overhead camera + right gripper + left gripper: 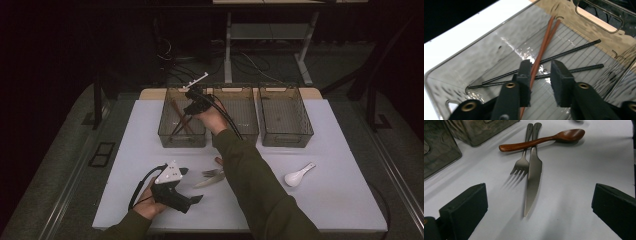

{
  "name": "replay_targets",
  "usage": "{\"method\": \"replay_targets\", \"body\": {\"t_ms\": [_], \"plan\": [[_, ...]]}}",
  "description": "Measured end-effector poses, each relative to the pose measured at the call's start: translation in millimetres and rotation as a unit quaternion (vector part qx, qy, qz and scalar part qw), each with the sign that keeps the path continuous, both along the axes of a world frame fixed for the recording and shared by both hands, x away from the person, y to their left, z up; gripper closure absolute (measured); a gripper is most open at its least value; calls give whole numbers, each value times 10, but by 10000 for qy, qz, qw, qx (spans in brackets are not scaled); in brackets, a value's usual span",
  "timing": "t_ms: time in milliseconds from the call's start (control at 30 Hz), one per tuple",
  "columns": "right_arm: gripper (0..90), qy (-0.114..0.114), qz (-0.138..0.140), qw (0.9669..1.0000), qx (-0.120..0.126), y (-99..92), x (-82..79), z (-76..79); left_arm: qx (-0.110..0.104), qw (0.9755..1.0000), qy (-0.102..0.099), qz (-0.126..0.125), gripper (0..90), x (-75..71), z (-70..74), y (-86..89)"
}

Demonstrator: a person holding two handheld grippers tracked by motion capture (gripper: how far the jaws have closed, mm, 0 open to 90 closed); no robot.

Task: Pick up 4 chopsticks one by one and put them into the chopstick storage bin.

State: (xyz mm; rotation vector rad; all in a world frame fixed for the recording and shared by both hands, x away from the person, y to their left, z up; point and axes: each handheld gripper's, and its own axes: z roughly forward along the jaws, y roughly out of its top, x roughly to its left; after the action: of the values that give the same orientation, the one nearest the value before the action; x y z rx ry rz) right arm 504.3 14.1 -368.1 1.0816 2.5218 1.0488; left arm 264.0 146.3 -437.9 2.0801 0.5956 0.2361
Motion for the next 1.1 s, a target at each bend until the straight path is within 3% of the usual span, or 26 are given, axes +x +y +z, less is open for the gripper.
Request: {"method": "replay_targets", "body": {"t_ms": [400,833,1100], "plan": [[464,-147,405,9985,323,-171,-206,172,-24,10000,38,38,0,-5,-5,2],[403,-256,692,9950,668,-597,-469,256,1,10000,92,32,0,6,-8,20],[386,-274,818,9935,747,-872,-634,233,1,9999,111,42,0,19,-13,51]]}}
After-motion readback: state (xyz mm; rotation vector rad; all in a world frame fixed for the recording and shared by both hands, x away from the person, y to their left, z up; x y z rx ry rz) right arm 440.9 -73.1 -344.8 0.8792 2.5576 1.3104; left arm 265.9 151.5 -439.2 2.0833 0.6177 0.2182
